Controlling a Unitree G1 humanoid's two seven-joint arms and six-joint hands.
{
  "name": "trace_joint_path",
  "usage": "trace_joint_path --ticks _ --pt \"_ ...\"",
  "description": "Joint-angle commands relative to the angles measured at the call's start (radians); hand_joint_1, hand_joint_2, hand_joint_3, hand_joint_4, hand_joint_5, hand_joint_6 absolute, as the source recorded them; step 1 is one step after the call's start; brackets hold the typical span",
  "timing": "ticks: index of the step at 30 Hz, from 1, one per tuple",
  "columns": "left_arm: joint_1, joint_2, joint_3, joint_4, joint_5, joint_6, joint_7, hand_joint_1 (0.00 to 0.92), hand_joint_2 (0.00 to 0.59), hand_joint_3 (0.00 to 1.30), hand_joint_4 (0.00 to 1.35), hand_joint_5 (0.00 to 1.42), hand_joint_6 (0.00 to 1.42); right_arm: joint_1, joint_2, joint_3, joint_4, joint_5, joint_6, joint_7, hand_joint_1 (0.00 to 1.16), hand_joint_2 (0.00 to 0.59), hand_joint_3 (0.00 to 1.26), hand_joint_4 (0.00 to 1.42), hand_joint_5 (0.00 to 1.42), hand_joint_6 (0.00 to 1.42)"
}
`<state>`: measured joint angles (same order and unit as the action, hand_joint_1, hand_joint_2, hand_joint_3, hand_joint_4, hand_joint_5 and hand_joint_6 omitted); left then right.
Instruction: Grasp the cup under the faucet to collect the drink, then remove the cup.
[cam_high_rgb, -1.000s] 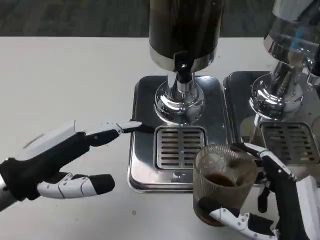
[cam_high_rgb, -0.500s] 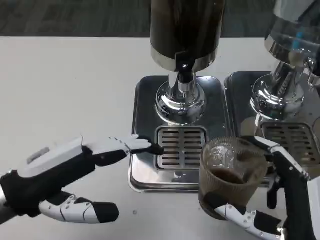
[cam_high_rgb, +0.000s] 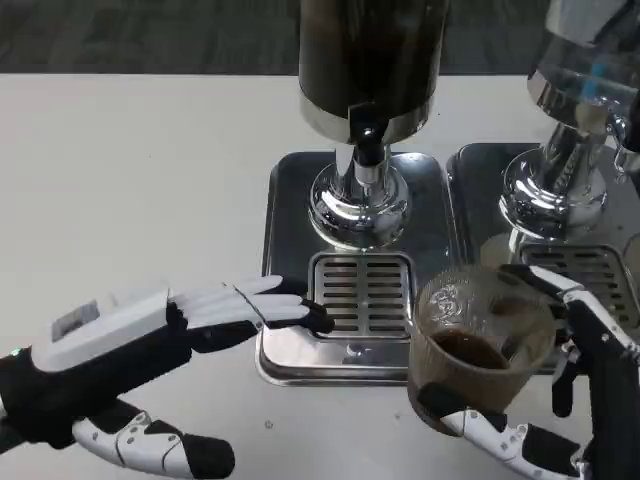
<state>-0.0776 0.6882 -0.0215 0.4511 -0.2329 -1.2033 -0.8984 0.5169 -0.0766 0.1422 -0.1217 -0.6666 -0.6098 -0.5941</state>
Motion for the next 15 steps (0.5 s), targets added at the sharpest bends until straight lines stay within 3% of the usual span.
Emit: trace_joint_path --ticks 1,15 --pt "0.009 0.023 -0.013 -0.003 -0.016 -0.033 0.019 0.000 0.147 0.18 0.07 0.05 0.09 0.005 0.015 -0.007 -0.048 0.002 -0.045 -0.033 0.95 0.119 0.69 0.76 0.96 1.35" --pt "0.008 0.043 -0.014 0.019 -0.019 -0.059 0.050 0.000 0.149 0.17 0.05 0.03 0.07 0.024 0.019 -0.022 -0.071 0.002 -0.050 -0.028 0.95 0.112 0.69 0.78 0.97 1.35"
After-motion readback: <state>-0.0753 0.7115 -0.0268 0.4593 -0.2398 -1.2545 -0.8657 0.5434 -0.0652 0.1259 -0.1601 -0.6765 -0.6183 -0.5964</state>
